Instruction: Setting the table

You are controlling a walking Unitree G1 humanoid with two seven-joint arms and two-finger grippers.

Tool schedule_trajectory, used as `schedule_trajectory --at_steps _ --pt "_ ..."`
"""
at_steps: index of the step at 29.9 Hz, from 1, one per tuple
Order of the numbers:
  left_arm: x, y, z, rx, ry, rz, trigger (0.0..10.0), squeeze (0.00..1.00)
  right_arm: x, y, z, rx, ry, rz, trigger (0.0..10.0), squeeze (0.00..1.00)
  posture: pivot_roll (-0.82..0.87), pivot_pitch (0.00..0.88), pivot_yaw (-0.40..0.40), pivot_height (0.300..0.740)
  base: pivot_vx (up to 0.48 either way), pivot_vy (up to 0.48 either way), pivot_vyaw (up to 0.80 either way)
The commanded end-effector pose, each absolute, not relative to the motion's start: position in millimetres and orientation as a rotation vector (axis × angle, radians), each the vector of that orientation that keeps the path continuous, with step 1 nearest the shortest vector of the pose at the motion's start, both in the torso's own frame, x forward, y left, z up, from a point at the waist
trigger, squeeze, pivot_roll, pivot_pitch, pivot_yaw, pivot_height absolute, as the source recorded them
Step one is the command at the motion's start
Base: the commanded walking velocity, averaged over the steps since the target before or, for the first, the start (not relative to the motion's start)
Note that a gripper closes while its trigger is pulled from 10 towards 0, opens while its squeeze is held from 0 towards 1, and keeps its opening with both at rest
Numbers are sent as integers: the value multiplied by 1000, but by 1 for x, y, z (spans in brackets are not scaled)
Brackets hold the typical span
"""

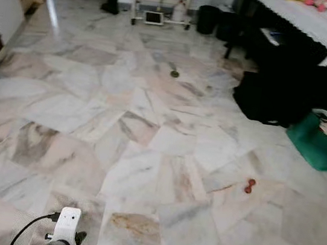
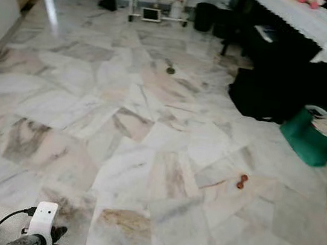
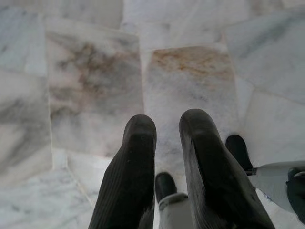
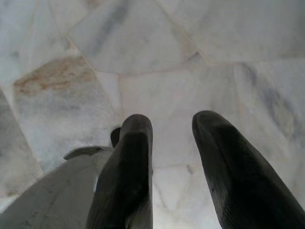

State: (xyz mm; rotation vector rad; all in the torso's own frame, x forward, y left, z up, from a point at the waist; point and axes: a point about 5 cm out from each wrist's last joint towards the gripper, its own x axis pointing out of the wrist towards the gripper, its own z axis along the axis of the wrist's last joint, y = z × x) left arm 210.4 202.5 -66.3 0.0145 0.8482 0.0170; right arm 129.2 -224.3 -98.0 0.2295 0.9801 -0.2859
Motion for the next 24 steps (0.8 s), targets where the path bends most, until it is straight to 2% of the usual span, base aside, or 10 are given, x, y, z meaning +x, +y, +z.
schedule_trajectory --at_steps 1,8,13,24 --pt "207 203 -68 7 864 20 10000 0 129 -226 -98 224 988 -288 10000 0 16 0 -22 728 0 0 -775" --pt "208 203 -68 42 860 4 10000 0 129 -226 -98 218 989 -288 10000 0 12 0 -16 728 0 0 -781" --pt "211 203 -66 61 850 6 10000 0 129 -225 -98 217 989 -285 10000 0 11 0 -12 728 0 -451 -777" --pt "215 202 -64 61 843 -13 10000 0 128 -224 -98 214 989 -282 10000 0 10 0 -5 728 0 0 -779"
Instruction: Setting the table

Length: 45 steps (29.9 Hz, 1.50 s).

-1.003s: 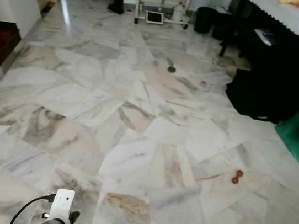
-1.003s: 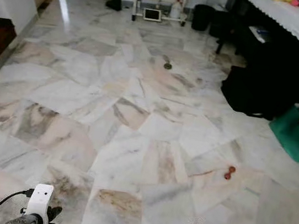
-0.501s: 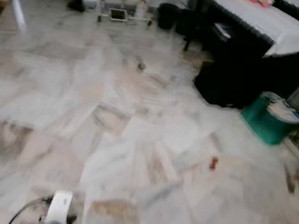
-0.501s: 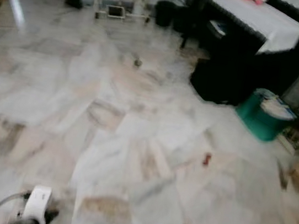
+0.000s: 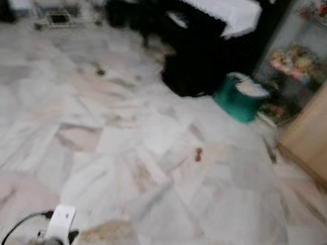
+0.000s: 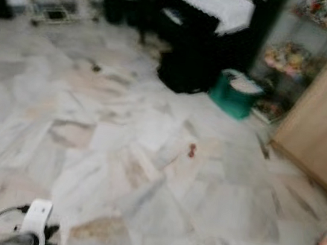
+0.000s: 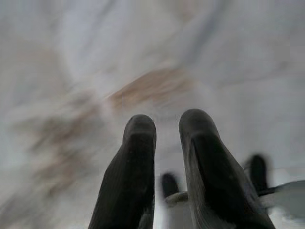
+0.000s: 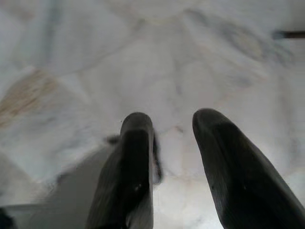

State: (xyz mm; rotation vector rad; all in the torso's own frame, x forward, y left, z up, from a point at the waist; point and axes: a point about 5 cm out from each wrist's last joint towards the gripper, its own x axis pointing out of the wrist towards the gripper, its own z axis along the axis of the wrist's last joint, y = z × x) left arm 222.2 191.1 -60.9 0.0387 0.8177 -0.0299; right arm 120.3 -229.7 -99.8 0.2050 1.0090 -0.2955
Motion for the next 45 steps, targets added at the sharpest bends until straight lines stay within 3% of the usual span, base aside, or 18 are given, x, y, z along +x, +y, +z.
schedule_trajectory --at_steps 1,25,39,45 --pt "216 202 -63 61 842 -13 10000 0 128 -224 -98 214 989 -282 10000 0 10 0 -5 728 0 0 -781" --pt "221 207 -60 54 825 26 10000 0 124 -224 -100 212 996 -301 10000 0 41 0 -12 728 0 0 -781" --pt "217 189 -65 53 845 -15 10000 0 104 -237 -102 178 1011 -334 10000 0 4 0 -30 728 0 0 -781" --pt "233 185 -55 72 801 -44 10000 0 102 -239 -102 182 1011 -356 10000 0 70 0 -59 728 0 0 0"
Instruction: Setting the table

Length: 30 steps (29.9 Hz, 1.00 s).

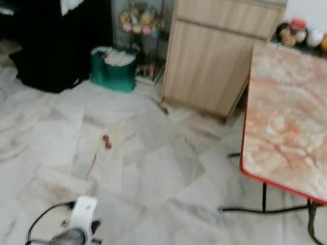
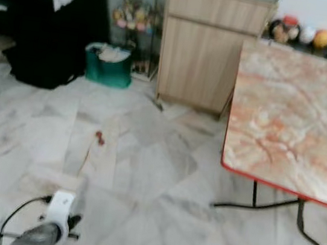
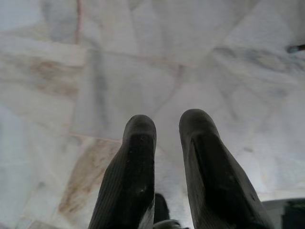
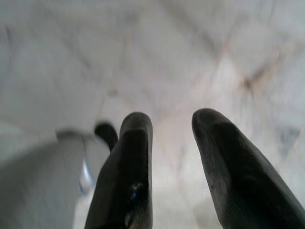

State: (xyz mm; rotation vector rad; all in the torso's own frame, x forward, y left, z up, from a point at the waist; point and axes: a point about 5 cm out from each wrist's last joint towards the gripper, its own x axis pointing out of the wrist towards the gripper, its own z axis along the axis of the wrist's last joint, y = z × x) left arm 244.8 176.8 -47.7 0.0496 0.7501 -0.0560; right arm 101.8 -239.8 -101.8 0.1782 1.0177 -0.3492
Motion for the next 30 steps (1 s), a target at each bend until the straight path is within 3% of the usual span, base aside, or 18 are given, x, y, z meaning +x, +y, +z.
schedule_trajectory --at_steps 1,6,14,30 --pt "235 187 -54 80 791 -39 10000 0 102 -238 -102 183 1012 -351 10000 0 91 0 -67 728 0 0 0" --pt "235 193 -53 89 788 -25 10000 0 106 -235 -102 171 1010 -328 10000 0 109 0 -72 728 0 0 0" --pt "212 200 -66 112 853 2 10000 0 112 -229 -101 182 989 -302 10000 0 54 0 -12 728 0 -236 0" --pt "252 197 -41 121 752 -10 10000 0 132 -226 -96 195 959 -334 10000 0 68 0 -7 728 0 -294 0"
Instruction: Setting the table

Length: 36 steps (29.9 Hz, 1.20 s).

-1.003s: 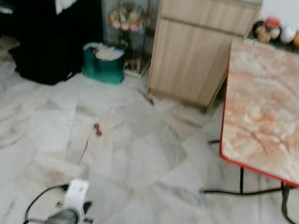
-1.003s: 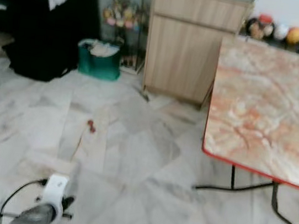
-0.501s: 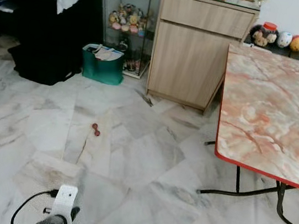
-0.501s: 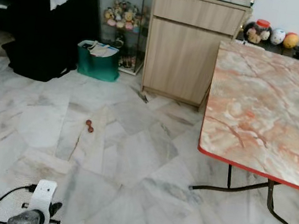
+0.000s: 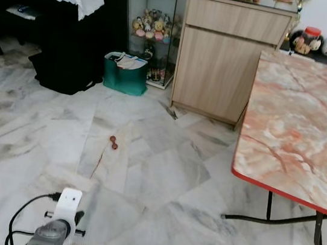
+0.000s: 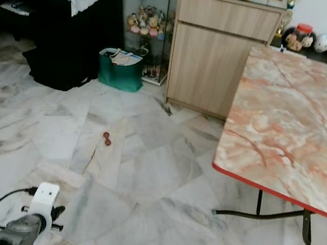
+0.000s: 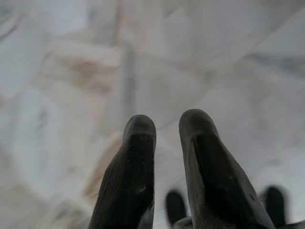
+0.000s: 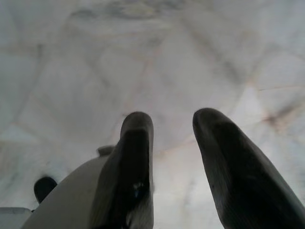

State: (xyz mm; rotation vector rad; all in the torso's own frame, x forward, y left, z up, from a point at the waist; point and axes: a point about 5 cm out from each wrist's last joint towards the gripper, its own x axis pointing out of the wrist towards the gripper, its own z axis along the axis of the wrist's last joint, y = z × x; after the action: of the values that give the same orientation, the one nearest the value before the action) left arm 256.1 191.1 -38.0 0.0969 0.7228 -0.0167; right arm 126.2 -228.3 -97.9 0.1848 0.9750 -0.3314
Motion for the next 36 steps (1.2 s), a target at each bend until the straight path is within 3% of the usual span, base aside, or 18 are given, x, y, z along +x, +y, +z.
schedule_trajectory --at_steps 1,17,25,29,36 --pt "252 198 -41 120 752 -8 10000 0 133 -226 -96 196 957 -334 10000 0 71 0 -8 728 0 -330 0" --pt "237 206 -50 89 785 43 10000 0 137 -226 -95 161 973 -317 10000 0 147 0 -115 728 0 -329 0" --pt "219 216 -59 79 826 72 10000 0 125 -225 -100 214 997 -393 10000 0 97 0 -70 728 0 -329 0" --pt "212 220 -63 84 841 76 10000 0 117 -224 -103 249 1012 -436 10000 0 64 0 -40 728 0 -330 -631" --pt "217 223 -59 93 826 77 10000 0 107 -223 -106 269 1029 -453 10000 0 100 0 -62 728 0 -313 -710"
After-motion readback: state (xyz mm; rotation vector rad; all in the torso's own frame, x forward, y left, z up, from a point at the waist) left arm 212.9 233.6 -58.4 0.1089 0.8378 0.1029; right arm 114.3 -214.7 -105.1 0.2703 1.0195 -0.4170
